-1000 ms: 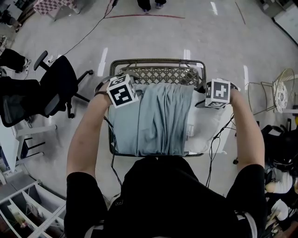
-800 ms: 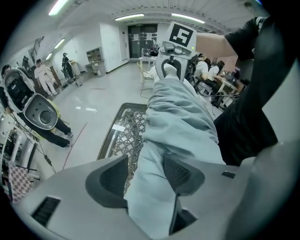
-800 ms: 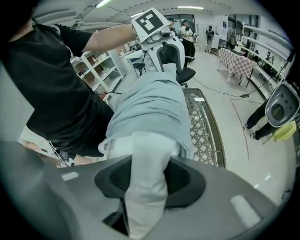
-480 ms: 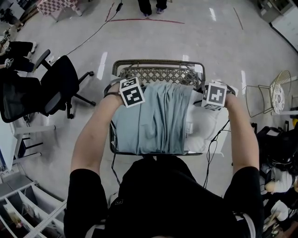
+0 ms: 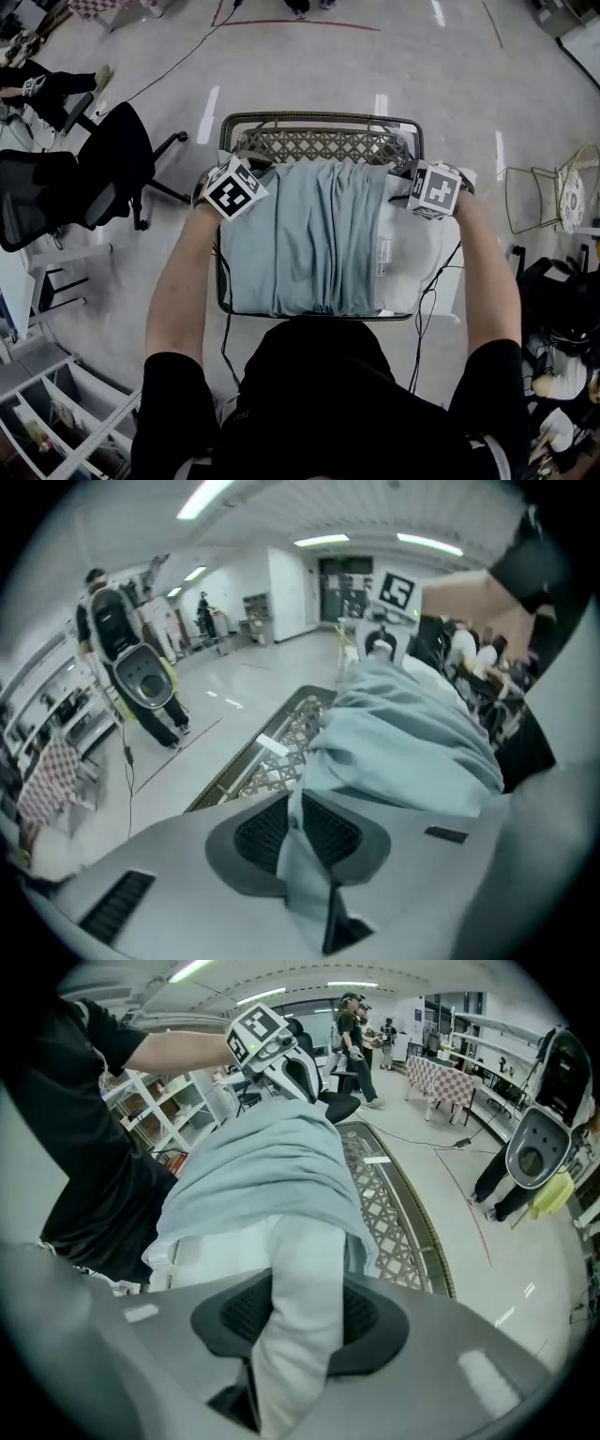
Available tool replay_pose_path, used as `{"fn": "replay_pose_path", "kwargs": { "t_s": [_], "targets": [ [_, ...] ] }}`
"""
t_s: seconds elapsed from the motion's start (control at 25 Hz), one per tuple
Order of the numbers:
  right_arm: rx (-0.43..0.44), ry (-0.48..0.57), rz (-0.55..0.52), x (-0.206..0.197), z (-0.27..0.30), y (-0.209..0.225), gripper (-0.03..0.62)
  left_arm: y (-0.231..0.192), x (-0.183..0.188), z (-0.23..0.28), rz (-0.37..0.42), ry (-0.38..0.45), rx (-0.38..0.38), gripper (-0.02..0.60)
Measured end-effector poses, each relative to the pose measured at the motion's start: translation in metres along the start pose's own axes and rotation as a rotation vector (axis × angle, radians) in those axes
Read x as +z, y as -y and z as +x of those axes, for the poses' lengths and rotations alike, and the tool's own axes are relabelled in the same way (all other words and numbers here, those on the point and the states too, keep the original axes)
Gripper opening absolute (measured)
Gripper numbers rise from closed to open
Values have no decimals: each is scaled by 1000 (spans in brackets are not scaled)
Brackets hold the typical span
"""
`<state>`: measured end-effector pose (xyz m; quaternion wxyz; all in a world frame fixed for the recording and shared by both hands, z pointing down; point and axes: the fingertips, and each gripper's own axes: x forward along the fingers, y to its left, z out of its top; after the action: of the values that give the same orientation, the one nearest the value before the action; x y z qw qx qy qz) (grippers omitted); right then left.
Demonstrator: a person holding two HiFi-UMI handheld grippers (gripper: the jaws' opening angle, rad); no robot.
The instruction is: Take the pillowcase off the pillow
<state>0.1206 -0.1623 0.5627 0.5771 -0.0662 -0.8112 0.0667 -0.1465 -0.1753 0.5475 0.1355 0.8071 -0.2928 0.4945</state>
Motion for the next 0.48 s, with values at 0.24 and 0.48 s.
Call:
{"fn": "replay_pose_path", "kwargs": {
  "t_s": [0.24,0.48],
  "targets": [
    [36,-36,25,-11,27,20,219,-55,-53,-13,-144,-9,107,189],
    [-80,-101,133,-24,41,47,289,-49,-97,-9,-224,-3,87,187]
  ]
}}
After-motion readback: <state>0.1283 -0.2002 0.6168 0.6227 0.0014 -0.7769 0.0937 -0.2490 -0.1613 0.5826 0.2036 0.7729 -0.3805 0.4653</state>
